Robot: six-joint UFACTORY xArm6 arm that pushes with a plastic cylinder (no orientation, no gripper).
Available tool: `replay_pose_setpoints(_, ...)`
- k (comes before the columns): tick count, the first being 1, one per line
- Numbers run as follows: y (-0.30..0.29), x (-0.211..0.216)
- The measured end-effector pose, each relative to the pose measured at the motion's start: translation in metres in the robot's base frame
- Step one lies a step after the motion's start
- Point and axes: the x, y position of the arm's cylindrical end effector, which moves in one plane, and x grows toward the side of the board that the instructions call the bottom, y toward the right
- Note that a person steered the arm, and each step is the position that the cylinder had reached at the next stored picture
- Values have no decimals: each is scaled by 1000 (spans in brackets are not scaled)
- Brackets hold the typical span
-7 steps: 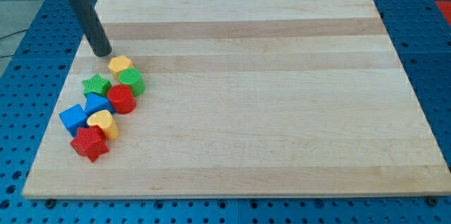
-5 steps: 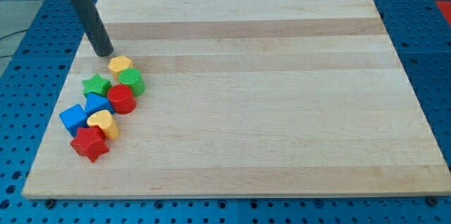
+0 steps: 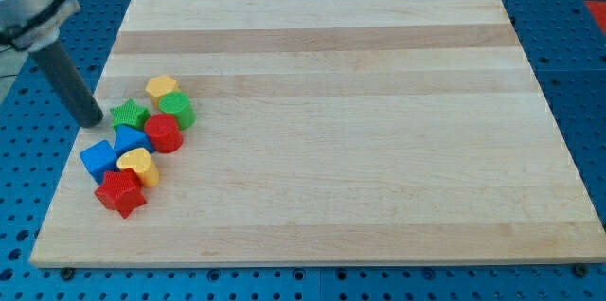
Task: Move the green star towards the center
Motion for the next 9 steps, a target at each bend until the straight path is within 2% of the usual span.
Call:
replay_pose_setpoints(2,108,-29)
replay_pose_setpoints(4,186,-31)
replay_pose_setpoints(5,214,-36)
replay_pose_setpoints(6,208,-37)
replay_pose_setpoints(7,231,-1)
replay_pose_setpoints(9,242,114)
